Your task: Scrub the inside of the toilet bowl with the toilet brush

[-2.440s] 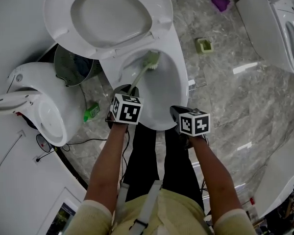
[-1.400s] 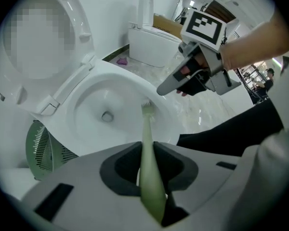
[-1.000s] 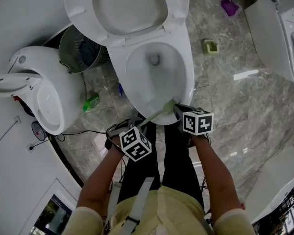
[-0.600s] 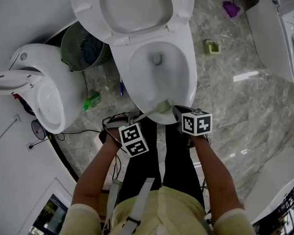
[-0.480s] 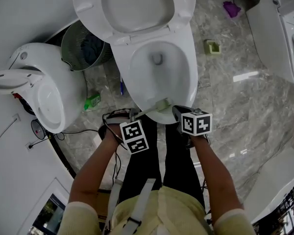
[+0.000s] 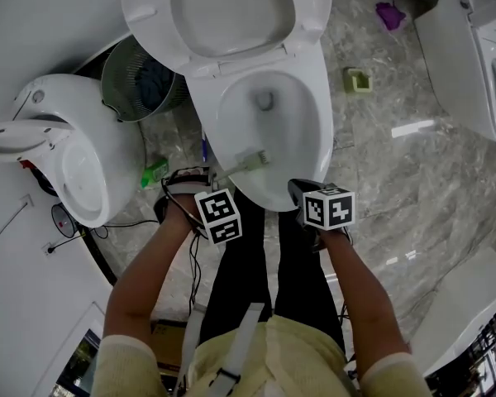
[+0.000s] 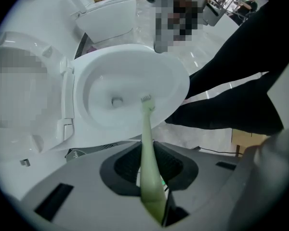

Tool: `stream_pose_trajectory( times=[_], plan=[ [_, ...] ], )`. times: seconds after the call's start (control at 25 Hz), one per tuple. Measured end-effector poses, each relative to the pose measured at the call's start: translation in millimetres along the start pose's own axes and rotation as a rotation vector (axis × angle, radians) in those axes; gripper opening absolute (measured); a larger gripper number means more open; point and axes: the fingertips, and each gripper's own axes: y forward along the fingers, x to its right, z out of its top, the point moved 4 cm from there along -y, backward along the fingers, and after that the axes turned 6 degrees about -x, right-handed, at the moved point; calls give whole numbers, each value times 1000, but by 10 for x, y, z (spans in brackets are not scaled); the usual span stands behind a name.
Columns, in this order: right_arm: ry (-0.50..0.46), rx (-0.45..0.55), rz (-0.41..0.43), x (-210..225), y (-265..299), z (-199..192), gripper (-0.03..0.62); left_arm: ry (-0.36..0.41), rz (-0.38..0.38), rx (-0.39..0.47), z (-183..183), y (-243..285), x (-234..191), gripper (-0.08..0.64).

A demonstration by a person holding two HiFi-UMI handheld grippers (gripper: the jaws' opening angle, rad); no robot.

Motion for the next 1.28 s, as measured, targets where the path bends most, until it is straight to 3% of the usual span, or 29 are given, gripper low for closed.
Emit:
stream_pose_trajectory(
  times=[0.32,0.52,0.76,1.28],
  plan=[
    [9,5,-5,32,0,83,15,-10,33,-82,-117,151,-287,83],
    [26,13,-8,69,-13,161,15,-53,87,-116,-181,196,-511,83],
    [32,17,-5,72,-34,293,15,-39,164,-169,-204,225,-844,83],
    [57,90,11,50,-254,667,15,-79,202,-120,-122,91,-1340,83]
  ],
)
